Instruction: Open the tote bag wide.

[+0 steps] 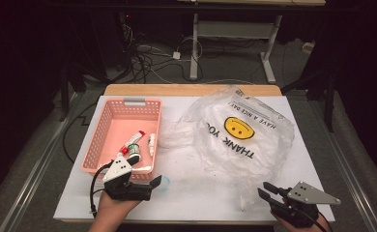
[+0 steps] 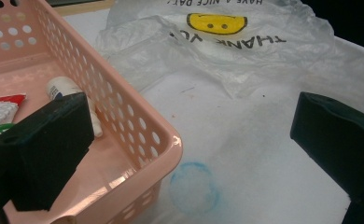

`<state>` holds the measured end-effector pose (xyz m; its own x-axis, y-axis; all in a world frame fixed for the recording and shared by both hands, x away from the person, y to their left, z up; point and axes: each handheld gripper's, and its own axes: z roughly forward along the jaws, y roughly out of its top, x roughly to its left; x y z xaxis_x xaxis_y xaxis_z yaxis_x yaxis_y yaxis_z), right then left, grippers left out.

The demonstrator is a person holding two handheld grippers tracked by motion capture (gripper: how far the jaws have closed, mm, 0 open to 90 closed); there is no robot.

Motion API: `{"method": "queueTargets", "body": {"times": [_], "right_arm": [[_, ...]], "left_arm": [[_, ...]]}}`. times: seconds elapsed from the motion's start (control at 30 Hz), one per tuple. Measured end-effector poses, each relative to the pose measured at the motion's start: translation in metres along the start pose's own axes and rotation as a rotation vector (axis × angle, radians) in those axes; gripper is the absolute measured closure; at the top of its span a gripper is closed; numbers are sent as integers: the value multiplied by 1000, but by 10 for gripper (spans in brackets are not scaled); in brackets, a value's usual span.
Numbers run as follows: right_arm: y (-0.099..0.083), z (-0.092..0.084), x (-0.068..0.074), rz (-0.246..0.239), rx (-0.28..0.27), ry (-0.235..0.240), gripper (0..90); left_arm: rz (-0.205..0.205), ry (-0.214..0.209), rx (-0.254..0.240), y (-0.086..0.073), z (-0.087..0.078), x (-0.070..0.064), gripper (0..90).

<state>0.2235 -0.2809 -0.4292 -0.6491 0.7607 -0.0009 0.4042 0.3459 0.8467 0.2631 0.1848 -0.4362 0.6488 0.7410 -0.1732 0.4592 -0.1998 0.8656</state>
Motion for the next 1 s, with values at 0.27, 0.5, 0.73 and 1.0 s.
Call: {"method": "queueTargets", "body": {"times": [0.27, 0.5, 0.73, 1.0], "right_arm": [[6, 11, -7, 16, -20, 25, 528], [19, 43, -19, 12, -39, 45, 201], [41, 80, -28, 4, -24, 35, 0], [62, 100, -37, 8, -47, 19, 0]], "left_arm": [[-1, -8, 0, 0, 2, -1, 0], [10, -16, 12, -1, 5, -2, 0], [16, -13, 14, -2, 5, -2, 0], [17, -9, 9, -2, 4, 0, 0]]}}
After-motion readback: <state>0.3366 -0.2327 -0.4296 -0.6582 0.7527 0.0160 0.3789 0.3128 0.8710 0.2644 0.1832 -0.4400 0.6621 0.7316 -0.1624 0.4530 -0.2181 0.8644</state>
